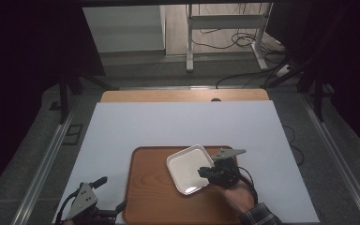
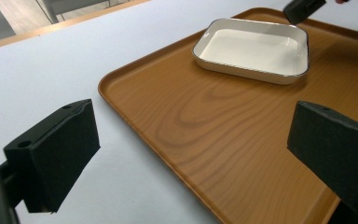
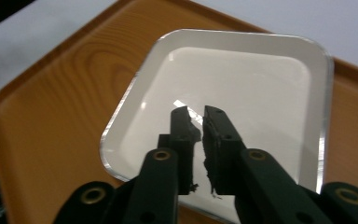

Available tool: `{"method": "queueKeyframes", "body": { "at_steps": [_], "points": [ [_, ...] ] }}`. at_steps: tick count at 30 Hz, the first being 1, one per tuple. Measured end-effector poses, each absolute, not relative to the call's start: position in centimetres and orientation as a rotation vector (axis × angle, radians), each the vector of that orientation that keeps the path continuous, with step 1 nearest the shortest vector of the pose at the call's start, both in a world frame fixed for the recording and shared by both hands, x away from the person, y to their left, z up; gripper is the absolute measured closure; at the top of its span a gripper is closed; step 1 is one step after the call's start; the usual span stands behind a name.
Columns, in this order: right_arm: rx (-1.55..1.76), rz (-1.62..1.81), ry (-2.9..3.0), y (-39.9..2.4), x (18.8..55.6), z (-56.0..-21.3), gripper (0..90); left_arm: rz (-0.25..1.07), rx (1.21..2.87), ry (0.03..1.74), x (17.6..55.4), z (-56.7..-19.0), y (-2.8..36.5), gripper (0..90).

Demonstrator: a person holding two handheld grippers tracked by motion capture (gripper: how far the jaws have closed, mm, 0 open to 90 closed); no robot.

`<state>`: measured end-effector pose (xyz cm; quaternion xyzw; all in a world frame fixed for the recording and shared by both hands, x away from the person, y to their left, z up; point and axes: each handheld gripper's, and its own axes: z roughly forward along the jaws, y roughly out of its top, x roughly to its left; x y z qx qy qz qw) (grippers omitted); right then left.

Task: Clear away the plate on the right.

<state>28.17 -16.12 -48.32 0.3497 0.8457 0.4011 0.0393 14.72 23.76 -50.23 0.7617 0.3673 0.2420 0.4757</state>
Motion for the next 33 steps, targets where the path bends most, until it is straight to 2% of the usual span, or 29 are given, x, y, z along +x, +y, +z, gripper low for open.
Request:
{"method": "queueKeyframes", "body": {
  "at_steps": [4,14,22,33],
  "points": [
    [1.058,1.233,2.617,-15.8,27.2,-48.3,89.2,0.592,1.854,0.904,14.7,-50.2,23.8,1.8],
    [0.953,1.171,2.712,-14.9,24.3,-49.6,89.7,0.588,1.85,0.908,14.7,-50.2,23.9,1.8],
    [0.901,1.076,2.776,-14.1,24.3,-51.0,89.7,0.593,1.857,0.906,14.7,-50.2,23.8,1.8],
    [0.868,1.1,2.767,-12.9,25.2,-51.3,89.8,0.597,1.865,0.904,14.8,-50.2,23.7,1.7]
  ]
}}
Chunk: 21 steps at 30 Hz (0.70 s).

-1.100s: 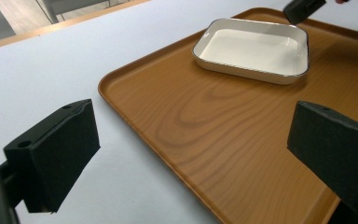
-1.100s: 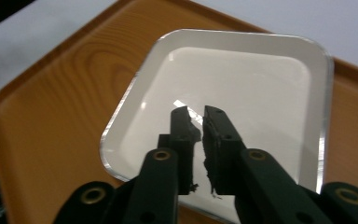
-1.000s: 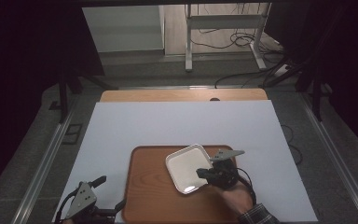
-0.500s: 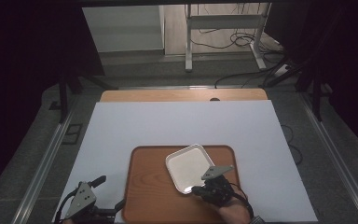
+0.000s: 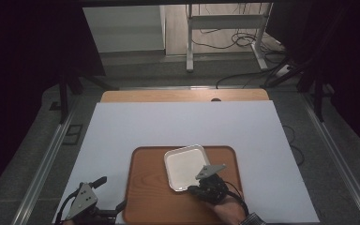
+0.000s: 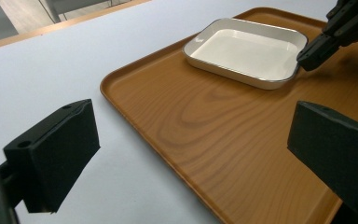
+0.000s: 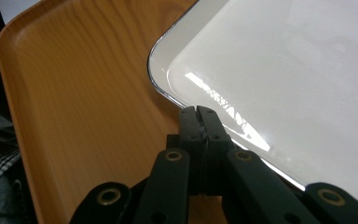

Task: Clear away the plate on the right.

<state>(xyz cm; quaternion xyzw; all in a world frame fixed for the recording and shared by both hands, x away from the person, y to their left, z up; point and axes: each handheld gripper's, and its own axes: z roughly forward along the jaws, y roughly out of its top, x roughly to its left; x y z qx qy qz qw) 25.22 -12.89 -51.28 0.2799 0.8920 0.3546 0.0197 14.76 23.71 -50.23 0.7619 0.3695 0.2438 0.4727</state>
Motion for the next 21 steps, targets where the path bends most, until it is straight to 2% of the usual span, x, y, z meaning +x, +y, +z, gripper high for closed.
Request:
{"method": "queueKeyframes", "body": {
  "at_steps": [21],
  "points": [
    [0.848,1.102,2.747,-11.6,26.0,-51.4,89.6,0.603,1.874,0.9,14.8,-50.2,23.6,1.8]
  ]
}}
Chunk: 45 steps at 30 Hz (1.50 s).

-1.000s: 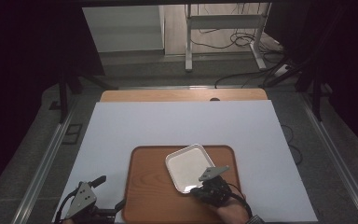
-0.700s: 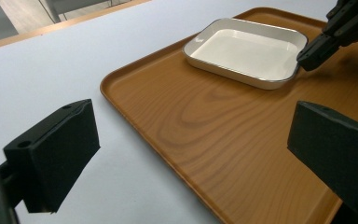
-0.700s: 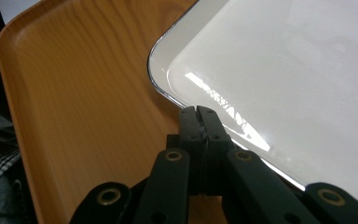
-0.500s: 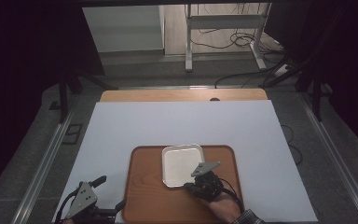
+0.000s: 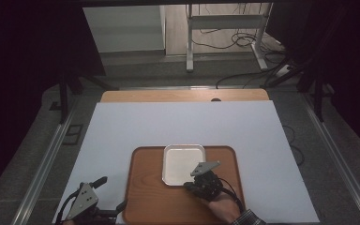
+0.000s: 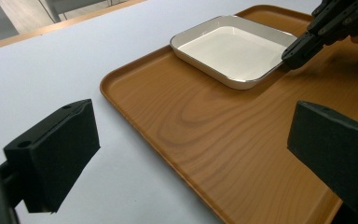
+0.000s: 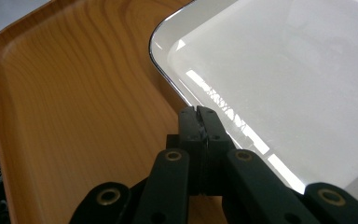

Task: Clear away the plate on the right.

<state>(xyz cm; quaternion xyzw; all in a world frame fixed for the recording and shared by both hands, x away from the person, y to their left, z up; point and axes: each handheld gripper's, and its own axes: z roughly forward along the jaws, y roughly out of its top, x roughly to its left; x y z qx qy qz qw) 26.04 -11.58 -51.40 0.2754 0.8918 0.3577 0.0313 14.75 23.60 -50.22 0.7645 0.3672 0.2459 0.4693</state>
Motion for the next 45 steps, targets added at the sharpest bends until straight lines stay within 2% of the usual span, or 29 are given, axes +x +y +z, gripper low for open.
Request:
{"method": "queueKeyframes", "body": {
  "at_steps": [19,45],
  "points": [
    [0.843,1.155,2.717,-12.0,25.8,-50.5,79.8,0.603,1.873,0.896,14.7,-50.2,23.6,1.8],
    [0.912,1.222,2.617,-14.0,26.3,-48.6,59.2,0.607,1.884,0.883,14.6,-50.2,23.5,1.8]
  ]
}}
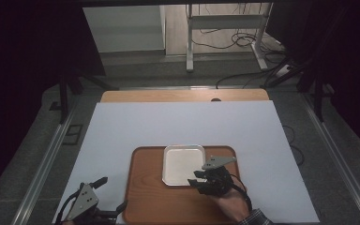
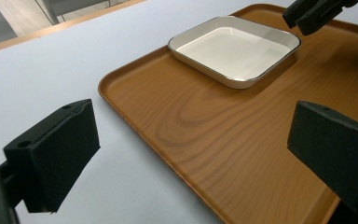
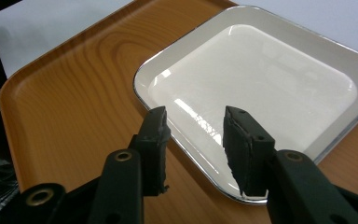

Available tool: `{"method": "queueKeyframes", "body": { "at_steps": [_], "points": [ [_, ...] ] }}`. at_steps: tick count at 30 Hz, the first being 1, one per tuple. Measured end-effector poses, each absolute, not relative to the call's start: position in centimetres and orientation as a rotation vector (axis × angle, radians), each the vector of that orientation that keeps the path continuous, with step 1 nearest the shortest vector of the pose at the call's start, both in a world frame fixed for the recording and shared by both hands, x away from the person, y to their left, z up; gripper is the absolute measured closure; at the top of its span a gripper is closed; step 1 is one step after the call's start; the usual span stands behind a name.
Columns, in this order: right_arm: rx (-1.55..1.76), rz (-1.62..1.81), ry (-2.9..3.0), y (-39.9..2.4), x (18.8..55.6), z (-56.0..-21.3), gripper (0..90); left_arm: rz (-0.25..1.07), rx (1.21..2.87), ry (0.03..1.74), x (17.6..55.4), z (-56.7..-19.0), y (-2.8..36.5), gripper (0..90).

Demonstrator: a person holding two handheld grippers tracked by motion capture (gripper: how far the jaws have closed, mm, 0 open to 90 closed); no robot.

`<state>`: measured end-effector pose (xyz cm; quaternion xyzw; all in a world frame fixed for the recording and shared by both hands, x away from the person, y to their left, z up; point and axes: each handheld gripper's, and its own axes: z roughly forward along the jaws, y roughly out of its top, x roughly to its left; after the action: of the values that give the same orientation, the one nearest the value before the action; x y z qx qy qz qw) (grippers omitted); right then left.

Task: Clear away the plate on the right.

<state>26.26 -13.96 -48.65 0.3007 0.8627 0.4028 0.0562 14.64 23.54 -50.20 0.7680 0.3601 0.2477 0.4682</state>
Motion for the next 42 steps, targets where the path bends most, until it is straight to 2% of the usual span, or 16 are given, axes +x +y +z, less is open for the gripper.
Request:
{"method": "queueKeyframes", "body": {
  "at_steps": [42],
  "points": [
    [0.954,1.246,2.453,-17.9,27.0,-46.8,26.4,0.606,1.883,0.879,14.6,-50.2,23.6,1.8]
  ]
}}
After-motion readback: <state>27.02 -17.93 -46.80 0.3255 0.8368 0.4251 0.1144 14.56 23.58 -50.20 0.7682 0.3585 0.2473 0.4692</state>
